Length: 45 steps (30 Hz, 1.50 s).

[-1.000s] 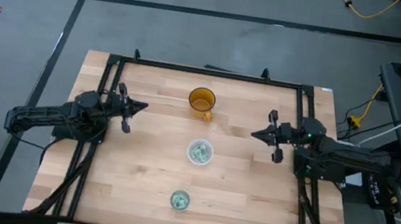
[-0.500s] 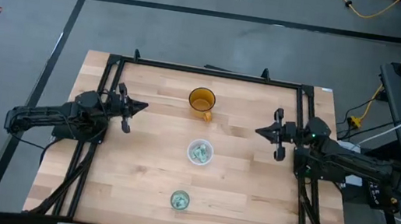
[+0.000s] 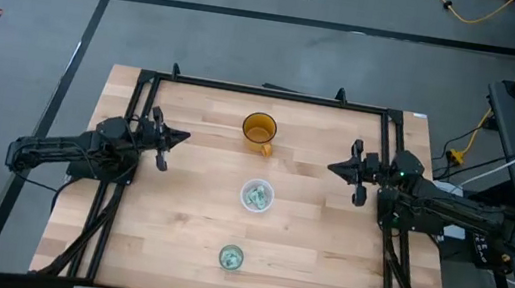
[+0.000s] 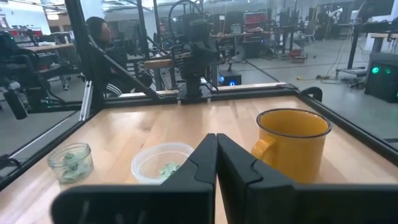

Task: Pick and place Stevia / Truvia into bins
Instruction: Return to Home Position

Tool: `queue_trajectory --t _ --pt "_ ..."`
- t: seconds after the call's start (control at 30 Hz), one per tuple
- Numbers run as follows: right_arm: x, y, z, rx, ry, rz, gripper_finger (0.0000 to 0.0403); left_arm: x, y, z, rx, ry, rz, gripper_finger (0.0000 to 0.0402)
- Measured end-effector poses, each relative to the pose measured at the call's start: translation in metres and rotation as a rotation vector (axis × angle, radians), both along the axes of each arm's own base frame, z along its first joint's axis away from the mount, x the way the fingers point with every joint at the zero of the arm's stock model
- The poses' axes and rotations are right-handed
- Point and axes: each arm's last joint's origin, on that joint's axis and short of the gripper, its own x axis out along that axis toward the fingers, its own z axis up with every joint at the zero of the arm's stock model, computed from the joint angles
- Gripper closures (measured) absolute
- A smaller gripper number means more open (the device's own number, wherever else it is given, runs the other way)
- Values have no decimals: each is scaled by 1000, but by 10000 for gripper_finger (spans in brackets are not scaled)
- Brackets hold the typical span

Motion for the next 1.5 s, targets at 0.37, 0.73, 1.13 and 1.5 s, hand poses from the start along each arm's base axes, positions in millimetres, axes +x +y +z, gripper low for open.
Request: queue_trajectory --t 0.37,0.73,1.13,1.5 --pt "4 17 3 -120 -32 46 385 0 0 0 0 -1 0 392" --pt "-3 45 -6 -12 63 42 384 0 0 0 0 -1 0 395" --pt "-15 55 -9 -45 76 114 384 0 0 0 0 0 0 393" --pt "-15 56 -8 -45 65 123 384 0 0 0 0 0 0 395"
